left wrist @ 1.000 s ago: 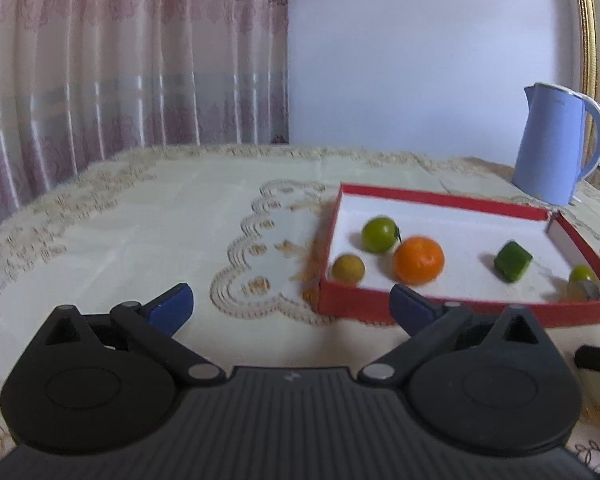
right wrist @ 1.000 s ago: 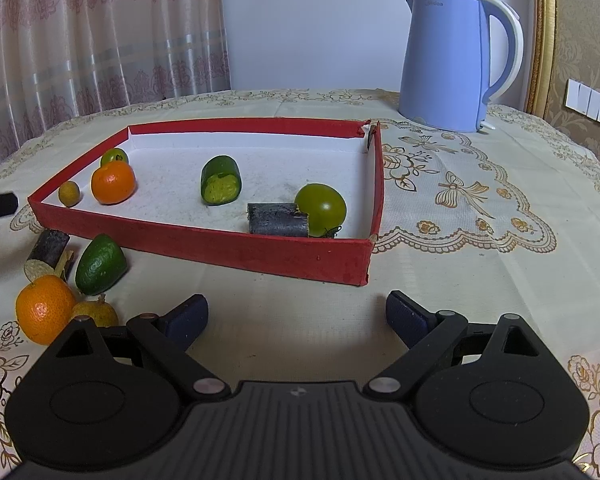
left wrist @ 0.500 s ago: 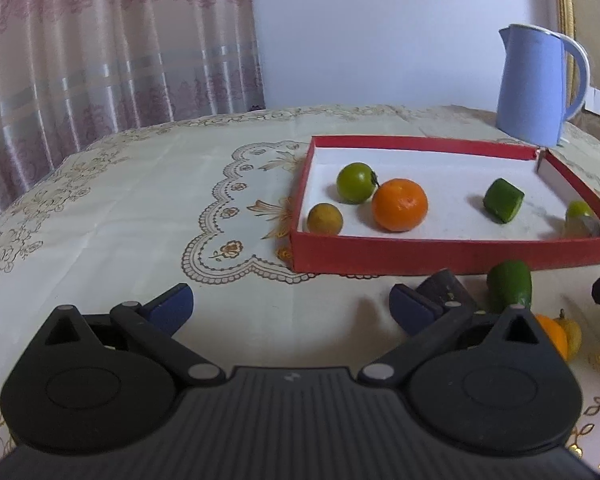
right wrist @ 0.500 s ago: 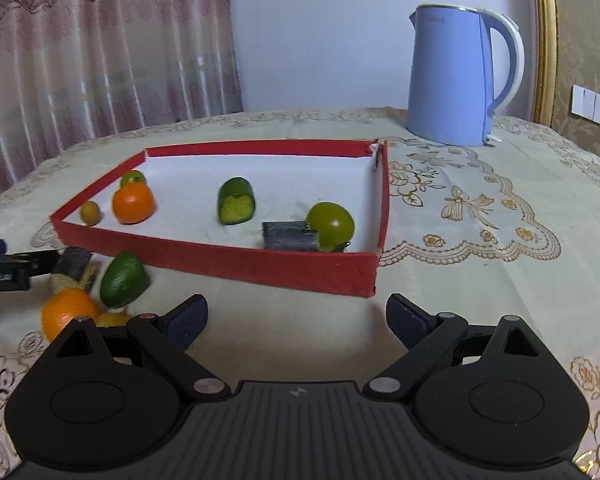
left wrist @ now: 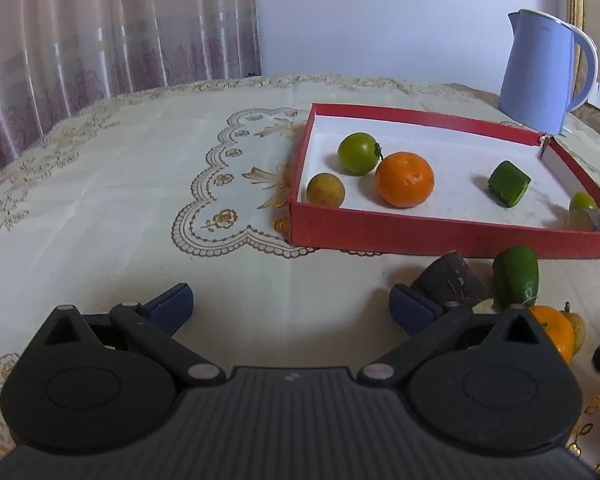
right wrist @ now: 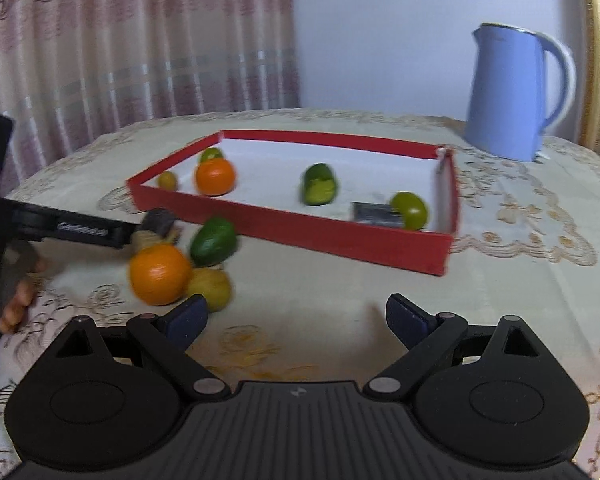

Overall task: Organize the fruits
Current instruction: 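Move the right gripper to the yellow pear and close on it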

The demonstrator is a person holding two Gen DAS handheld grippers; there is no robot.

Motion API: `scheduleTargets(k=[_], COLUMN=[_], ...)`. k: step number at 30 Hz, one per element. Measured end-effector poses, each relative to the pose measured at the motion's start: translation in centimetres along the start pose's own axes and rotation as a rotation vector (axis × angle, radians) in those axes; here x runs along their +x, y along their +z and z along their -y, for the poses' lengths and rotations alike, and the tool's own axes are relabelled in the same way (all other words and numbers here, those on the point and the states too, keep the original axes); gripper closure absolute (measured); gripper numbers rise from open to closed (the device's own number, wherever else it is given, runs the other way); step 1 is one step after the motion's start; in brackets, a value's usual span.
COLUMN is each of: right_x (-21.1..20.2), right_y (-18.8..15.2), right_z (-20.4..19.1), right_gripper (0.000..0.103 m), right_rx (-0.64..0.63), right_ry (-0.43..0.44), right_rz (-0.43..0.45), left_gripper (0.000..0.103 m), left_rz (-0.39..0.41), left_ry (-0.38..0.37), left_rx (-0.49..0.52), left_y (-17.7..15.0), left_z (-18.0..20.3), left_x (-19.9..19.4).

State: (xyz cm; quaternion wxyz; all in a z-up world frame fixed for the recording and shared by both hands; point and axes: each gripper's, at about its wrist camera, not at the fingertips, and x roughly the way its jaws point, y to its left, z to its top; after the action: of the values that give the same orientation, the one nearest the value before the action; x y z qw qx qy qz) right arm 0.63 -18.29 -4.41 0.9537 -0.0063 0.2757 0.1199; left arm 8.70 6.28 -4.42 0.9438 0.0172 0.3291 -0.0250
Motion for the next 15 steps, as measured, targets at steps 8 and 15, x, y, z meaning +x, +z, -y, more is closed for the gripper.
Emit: scheduleTargets(k=[8, 15], right_x=[0.4, 0.9], right_y=[0.3, 1.0], right_z=[-2.6, -3.0], right_gripper=[0.008, 0.029], right_rx=[-0.071, -0.071], right_ry=[0.0, -0.019], right_rz=[0.025, 0.035], left_gripper=[0.0, 0.0], left_rz=[-0.001, -0.002], left_ry=[0.0, 0.0], left_rx=[-0.001, -0.002], left_y=[0.0, 0.0], left_z=[-0.1, 0.0], left_x=[0.1, 0.1])
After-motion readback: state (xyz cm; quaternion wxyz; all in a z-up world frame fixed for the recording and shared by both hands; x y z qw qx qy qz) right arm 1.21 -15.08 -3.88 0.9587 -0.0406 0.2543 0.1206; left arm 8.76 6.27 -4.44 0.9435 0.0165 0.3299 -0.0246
